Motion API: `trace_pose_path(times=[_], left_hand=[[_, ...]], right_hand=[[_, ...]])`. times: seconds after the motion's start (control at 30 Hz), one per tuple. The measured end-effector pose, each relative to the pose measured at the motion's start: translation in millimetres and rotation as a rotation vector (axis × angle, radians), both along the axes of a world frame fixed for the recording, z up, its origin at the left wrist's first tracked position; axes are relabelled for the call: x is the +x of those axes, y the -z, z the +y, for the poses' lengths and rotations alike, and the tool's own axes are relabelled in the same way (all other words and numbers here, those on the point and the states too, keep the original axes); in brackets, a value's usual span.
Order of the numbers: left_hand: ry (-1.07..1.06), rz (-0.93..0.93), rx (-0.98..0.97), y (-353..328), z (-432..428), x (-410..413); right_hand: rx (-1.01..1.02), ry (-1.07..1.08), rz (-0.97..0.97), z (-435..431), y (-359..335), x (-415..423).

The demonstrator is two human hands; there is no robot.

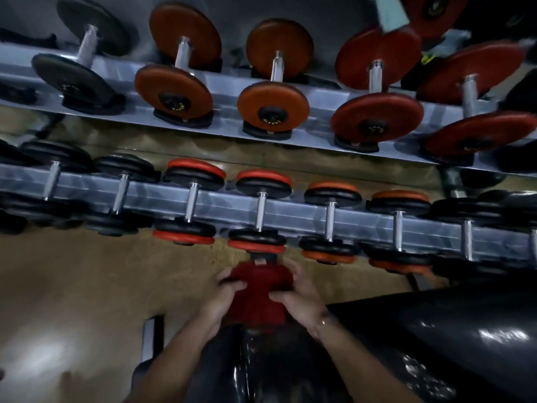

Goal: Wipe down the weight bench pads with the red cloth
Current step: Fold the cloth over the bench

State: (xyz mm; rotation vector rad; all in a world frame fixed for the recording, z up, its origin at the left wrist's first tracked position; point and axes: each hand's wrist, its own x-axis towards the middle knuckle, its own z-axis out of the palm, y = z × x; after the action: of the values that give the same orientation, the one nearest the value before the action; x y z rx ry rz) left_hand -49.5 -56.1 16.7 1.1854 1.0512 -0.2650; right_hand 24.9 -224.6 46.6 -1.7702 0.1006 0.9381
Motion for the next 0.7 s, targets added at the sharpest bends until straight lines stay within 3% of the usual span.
trace_pose_path(times=[0.3,0.57,0.7], left_hand=[[0.182,-0.07,0.396,102,53,117],[0.385,-0.183,0.634,159,58,112],[0.417,-0.215,0.735,158,52,109]], right_hand=[[-0.252,-0.152,-0.266,68,117,116],[-0.367,-0.217,-0.364,69,163,126],[-0.392,-0.259,-0.531,65,168,120]])
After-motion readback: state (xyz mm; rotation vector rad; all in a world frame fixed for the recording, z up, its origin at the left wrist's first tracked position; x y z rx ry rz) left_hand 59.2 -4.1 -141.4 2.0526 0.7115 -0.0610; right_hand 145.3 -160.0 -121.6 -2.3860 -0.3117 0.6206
